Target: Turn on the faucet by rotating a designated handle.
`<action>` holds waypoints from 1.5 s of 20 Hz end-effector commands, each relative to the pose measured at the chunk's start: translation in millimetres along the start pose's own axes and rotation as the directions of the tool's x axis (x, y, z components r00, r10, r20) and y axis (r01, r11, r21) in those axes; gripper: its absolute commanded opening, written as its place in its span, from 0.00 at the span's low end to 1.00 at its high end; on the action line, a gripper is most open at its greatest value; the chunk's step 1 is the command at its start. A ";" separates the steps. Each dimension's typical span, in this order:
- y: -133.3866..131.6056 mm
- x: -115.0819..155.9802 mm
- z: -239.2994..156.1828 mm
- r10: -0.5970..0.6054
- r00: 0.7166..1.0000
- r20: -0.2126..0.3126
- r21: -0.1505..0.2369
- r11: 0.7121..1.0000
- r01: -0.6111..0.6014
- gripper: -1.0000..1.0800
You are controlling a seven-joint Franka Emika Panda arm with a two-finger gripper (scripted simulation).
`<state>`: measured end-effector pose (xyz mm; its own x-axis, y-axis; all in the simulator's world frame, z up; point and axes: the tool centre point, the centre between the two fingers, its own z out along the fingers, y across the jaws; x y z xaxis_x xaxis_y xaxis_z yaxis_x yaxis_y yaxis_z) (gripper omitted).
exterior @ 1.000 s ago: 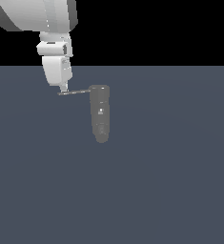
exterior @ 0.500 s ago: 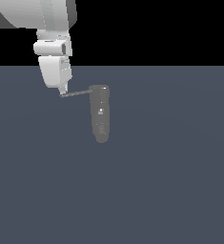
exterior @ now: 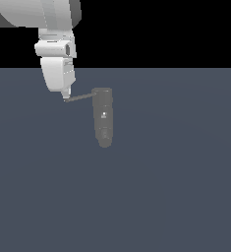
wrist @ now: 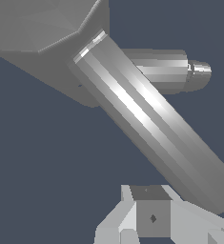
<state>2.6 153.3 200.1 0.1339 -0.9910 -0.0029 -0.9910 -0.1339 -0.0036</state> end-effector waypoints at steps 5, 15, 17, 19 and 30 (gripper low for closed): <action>15.8 19.1 -0.3 0.006 1.000 -0.003 -0.002 1.000 -0.006 0.00; 39.8 41.5 -0.7 0.005 1.000 -0.003 -0.003 1.000 -0.005 0.00; 44.6 45.9 -0.7 0.004 1.000 -0.003 -0.003 1.000 -0.004 0.00; 49.5 50.6 -0.8 0.004 1.000 -0.003 -0.003 1.000 -0.004 0.00; 63.5 72.8 -0.6 -0.003 1.000 -0.001 -0.002 1.000 0.003 0.00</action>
<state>-52.2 82.8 200.2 0.1446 -0.9895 -0.0026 -0.9895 -0.1446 -0.0011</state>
